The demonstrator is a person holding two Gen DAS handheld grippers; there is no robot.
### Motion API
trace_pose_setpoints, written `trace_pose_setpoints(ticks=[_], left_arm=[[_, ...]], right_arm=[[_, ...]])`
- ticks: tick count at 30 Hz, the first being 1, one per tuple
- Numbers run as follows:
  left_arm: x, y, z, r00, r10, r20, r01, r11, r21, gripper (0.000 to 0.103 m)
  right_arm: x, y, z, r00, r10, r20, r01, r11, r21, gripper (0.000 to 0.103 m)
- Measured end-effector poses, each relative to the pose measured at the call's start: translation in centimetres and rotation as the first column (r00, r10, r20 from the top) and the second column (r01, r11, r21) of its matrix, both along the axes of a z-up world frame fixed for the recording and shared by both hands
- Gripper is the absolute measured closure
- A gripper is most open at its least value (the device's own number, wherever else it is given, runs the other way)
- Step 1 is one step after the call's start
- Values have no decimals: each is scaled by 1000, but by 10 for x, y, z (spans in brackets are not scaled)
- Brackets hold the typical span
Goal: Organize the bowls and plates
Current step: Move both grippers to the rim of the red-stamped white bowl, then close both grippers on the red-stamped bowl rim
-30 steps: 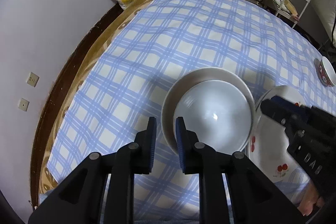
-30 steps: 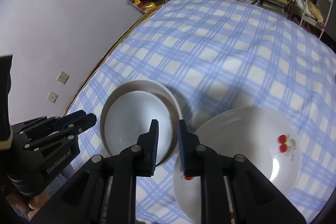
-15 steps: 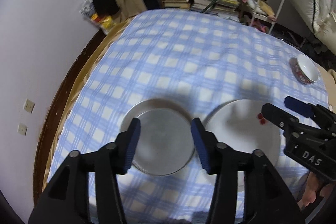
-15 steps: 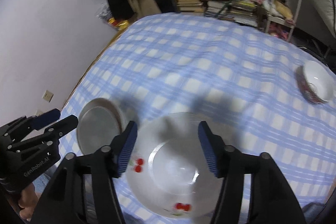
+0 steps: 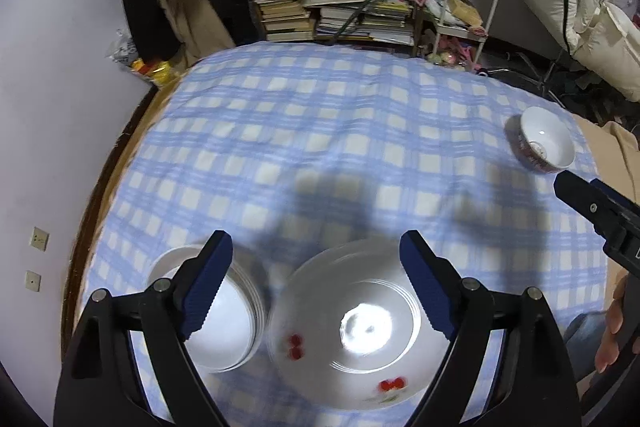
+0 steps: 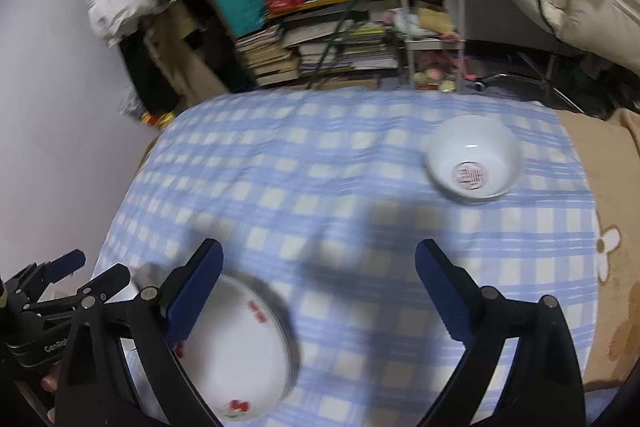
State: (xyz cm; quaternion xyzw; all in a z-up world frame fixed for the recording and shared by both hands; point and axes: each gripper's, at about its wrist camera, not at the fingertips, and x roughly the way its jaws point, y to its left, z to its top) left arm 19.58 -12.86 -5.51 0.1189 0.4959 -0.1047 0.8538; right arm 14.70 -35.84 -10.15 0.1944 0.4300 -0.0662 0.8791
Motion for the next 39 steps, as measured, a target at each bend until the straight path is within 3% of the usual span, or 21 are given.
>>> trace_pose_setpoints(ticks=[13, 32, 37, 39], left_arm=[[33, -96, -5, 995, -96, 21, 97, 995, -33, 18], [95, -201, -46, 985, -164, -61, 154, 978, -139, 18], [98, -231, -57, 974, -219, -57, 213, 972, -100, 18], [100, -240, -62, 969, -237, -70, 229, 968, -100, 18]], right_arm=[[10, -80, -19, 994, -105, -1, 105, 994, 44, 2], [62, -157, -42, 988, -132, -78, 128, 990, -51, 2], [70, -172, -52, 986, -130, -106, 122, 989, -80, 10], [74, -179, -58, 983, -130, -127, 119, 989, -90, 17]])
